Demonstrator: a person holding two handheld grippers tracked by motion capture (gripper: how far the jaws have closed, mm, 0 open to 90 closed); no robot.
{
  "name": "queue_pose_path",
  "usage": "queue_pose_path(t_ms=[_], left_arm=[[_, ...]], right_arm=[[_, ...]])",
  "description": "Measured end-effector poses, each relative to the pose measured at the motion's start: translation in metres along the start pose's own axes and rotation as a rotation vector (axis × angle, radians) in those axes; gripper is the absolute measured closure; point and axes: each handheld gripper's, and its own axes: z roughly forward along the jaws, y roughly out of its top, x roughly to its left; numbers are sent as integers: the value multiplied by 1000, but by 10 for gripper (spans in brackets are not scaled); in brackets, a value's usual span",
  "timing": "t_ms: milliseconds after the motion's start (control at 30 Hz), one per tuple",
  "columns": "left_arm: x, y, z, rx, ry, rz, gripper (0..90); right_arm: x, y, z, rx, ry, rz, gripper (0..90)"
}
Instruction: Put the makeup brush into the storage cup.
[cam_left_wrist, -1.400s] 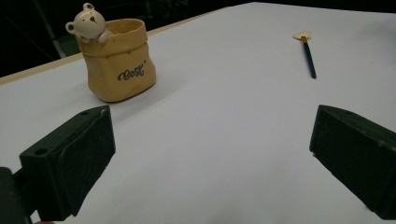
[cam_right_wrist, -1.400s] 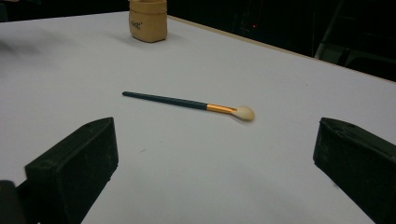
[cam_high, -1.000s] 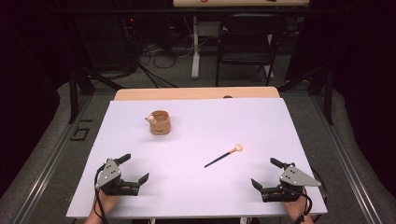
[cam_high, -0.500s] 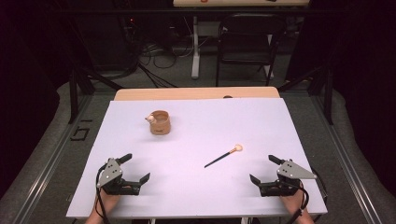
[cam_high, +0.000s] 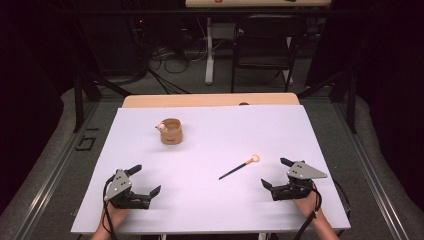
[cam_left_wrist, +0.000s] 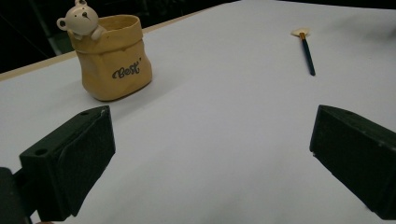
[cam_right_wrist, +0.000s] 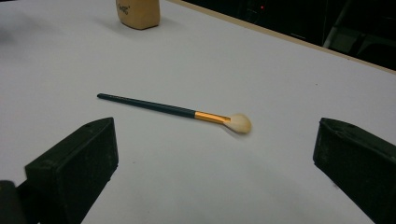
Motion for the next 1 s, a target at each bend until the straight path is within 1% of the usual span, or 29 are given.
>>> queue_pose_path(t_ms=[133,233,300,400,433,533,600,667,800,933,1000], left_arm=[[0,0,0,1,1,1,1],[0,0,0,-1,0,0,1],[0,0,0,0,-2,0,1],[0,0,0,0,-2,-1,1],[0,0,0,0,-2,-1,1],[0,0,0,1,-3,-2,1],[0,0,0,3,0,-5,1],[0,0,0,4,-2,-5,1],[0,0,0,4,-4,-1,1],[0,0,0,3,-3,-2,1],[0,0,0,3,-5,-4,1]], right_arm=[[-1,3,4,15,2,-16,0],[-4,7,11,32,11,-31,0],[-5,8,13,33,12,-30,0],[-8,13,19,47,25,-26,0],[-9,15,21,61,32,-31,0],[-10,18,25,71,40,-33,0],[-12,22,30,80,54,-35,0],[-14,26,33,95,59,-45,0],[-17,32,36,112,69,-56,0],[-23,40,40,137,83,-71,0],[-24,41,41,143,82,-77,0]])
